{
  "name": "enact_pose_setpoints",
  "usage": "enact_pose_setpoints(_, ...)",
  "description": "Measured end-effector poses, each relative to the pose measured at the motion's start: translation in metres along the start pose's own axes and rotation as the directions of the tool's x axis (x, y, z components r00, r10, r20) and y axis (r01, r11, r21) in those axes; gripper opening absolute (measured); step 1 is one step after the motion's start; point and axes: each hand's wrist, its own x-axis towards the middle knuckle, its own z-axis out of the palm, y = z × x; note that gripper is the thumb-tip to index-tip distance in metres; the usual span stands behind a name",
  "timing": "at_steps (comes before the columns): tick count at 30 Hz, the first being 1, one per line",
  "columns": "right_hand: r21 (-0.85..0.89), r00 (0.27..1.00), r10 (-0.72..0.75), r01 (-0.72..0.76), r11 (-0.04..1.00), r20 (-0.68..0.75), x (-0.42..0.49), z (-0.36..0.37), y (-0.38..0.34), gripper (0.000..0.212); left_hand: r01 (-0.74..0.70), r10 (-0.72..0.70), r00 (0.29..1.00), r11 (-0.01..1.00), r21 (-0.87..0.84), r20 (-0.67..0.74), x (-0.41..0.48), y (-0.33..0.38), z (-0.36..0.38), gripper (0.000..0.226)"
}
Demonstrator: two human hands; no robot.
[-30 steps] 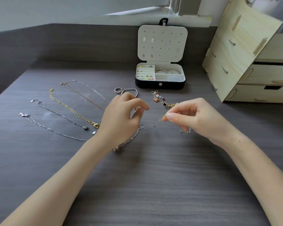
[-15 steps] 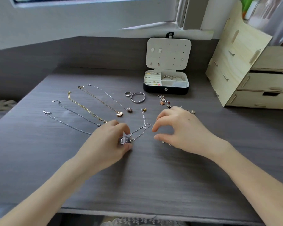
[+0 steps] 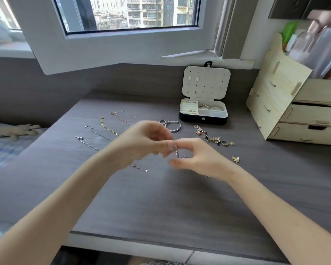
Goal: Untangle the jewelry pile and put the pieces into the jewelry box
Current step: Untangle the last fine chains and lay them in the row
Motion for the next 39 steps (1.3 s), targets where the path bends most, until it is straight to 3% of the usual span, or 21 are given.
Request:
enact_pose_setpoints(3, 0.224, 0.998, 0.033, -0.02, 0.974, -0.053, 0.003, -0.008, -0.009, 0.007, -0.066, 0.054, 0.993, 0.991, -0.119, -0.103, 0.004, 0.028, -0.02, 0.005)
enact_pose_setpoints(12, 0.27, 0.989, 0.123, -0.097, 0.958, -0.079, 0.004, -0.041, -0.008, 0.013, -0.05, -0.124, 0.908, 0.916, -0.399, -0.399, 0.001, 0.019, -0.103, 0.009)
enact_pose_setpoints(18, 0.119, 0.982, 0.186, -0.186, 0.975, 0.005, 0.018, -0.021, -0.014, 0.012, 0.202, -0.302, 0.83, 0.947, -0.251, -0.47, -0.028, -0.046, -0.138, 0.01)
enact_pose_setpoints(22, -0.203, 0.987, 0.138, -0.118, 0.972, 0.088, 0.026, 0.023, -0.031, 0.017, 0.41, -0.385, 0.751, 0.909, -0.079, -0.536, -0.039, -0.092, -0.148, 0.016)
enact_pose_setpoints(27, -0.381, 0.996, 0.085, -0.077, 0.922, 0.005, 0.036, 0.072, -0.039, 0.018, 0.526, -0.281, 0.671, 0.833, 0.174, -0.686, -0.043, -0.129, -0.153, 0.015)
enact_pose_setpoints(32, -0.495, 0.999, 0.031, -0.038, 0.868, -0.022, 0.039, 0.086, -0.036, 0.016, 0.571, -0.169, 0.68, 0.732, 0.371, -0.713, -0.038, -0.141, -0.149, 0.014)
enact_pose_setpoints(36, -0.494, 0.999, 0.015, -0.03, 0.869, -0.035, 0.032, 0.081, -0.03, 0.015, 0.621, -0.163, 0.689, 0.635, 0.46, -0.706, -0.034, -0.142, -0.145, 0.028)
enact_pose_setpoints(39, -0.474, 0.998, 0.029, -0.054, 0.879, -0.06, 0.017, 0.061, -0.025, 0.013, 0.638, -0.08, 0.672, 0.565, 0.522, -0.736, -0.03, -0.132, -0.136, 0.036)
